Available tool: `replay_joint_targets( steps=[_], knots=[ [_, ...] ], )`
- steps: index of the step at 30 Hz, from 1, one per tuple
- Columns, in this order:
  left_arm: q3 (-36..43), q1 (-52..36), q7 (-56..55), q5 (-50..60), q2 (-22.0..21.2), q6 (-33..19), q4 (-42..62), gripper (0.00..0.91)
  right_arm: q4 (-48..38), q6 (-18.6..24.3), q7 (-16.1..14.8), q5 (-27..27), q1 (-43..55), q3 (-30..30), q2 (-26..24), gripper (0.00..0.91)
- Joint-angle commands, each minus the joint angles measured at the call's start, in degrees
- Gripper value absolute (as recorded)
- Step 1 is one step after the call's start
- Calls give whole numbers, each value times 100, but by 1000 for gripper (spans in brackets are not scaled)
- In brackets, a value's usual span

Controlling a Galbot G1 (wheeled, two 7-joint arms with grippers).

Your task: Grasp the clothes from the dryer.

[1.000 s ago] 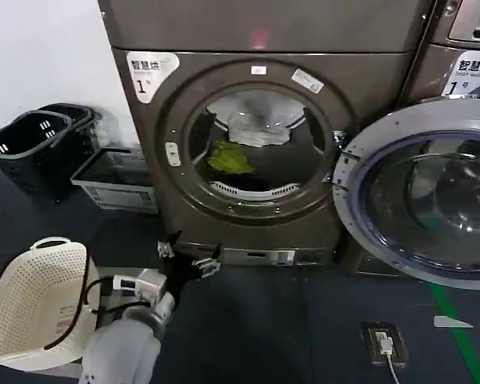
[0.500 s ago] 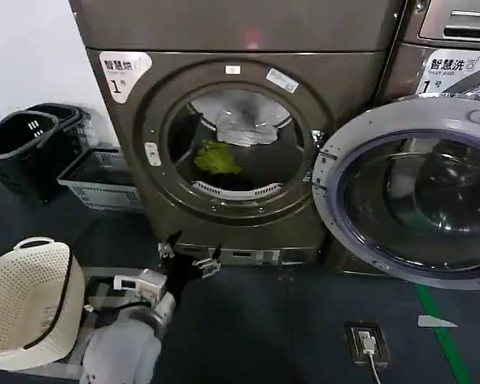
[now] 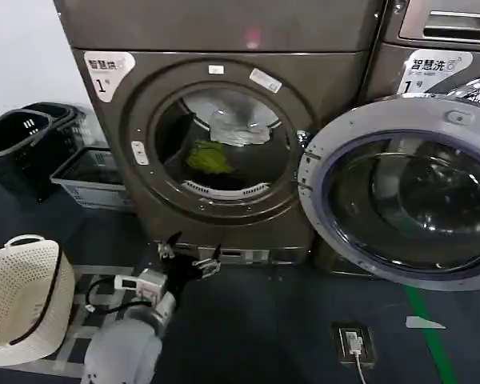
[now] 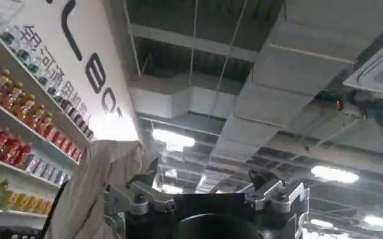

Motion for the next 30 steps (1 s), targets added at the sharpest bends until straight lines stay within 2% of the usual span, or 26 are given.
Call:
replay_joint_targets(
  steps=[1,9,30],
  knots=[
    [-5,33,-87,-91,25,281,-15,907,-15,3,34,110,-8,34,3,907],
    [-5,20,-80,-87,22,281,4,907,-28,8,85,272,6,29,4,907],
    [-46,84,-123,-120,-6,281,-33,907,8,16,22,297,9,-33,6,907]
  ],
)
